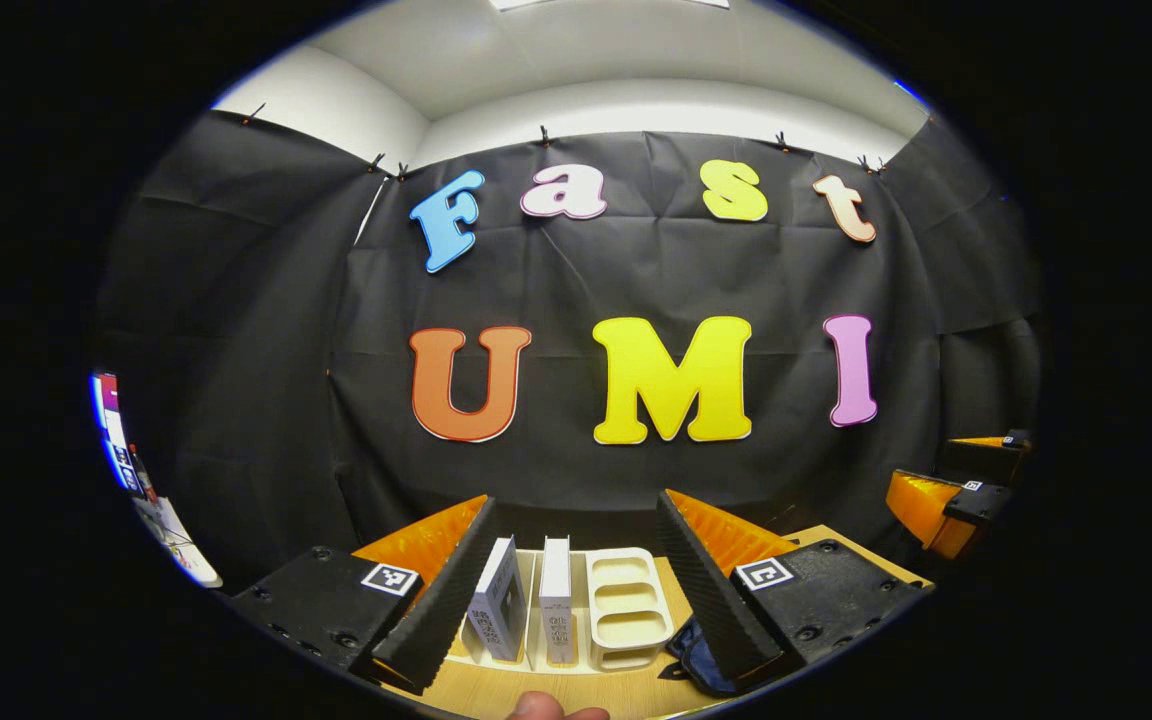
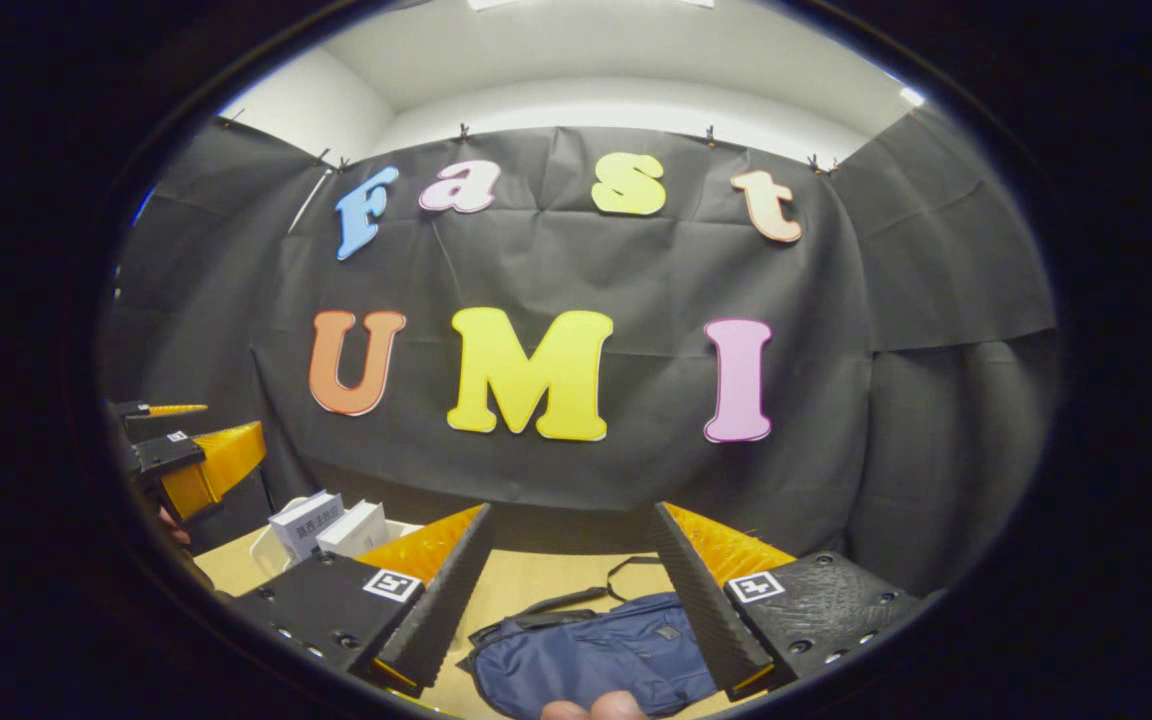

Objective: Open the schoolbag, grab two books from the bookshelf and put them into the schoolbag.

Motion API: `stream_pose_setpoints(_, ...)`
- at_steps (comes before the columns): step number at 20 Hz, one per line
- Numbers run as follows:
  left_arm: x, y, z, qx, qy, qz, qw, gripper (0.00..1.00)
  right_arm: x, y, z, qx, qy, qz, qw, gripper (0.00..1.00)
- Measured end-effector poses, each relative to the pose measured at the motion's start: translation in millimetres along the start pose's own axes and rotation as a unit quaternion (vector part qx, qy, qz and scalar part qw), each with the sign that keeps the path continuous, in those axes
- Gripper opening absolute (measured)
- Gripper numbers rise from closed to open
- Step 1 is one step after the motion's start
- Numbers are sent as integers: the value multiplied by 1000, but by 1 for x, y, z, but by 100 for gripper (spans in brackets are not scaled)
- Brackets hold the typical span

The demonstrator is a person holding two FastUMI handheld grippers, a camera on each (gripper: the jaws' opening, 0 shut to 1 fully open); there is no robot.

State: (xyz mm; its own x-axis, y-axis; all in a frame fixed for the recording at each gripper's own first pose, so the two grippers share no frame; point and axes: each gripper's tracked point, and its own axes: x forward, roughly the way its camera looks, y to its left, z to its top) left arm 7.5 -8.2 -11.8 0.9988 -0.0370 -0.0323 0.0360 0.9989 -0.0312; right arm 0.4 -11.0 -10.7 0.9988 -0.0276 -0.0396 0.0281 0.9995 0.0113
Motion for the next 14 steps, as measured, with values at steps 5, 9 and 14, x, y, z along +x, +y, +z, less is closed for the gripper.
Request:
stream_pose_setpoints(5,-3,-4,-3,-3,2,-3,1000,99,-3,0,1,-6,2,4,1000,96)
stream_pose_setpoints(9,-10,-3,-3,0,2,1,1000,99,-5,1,-4,-12,9,7,1000,96)
stream_pose_setpoints(14,-15,-2,-9,3,8,4,1000,99,-19,9,-31,-19,31,17,999,96)
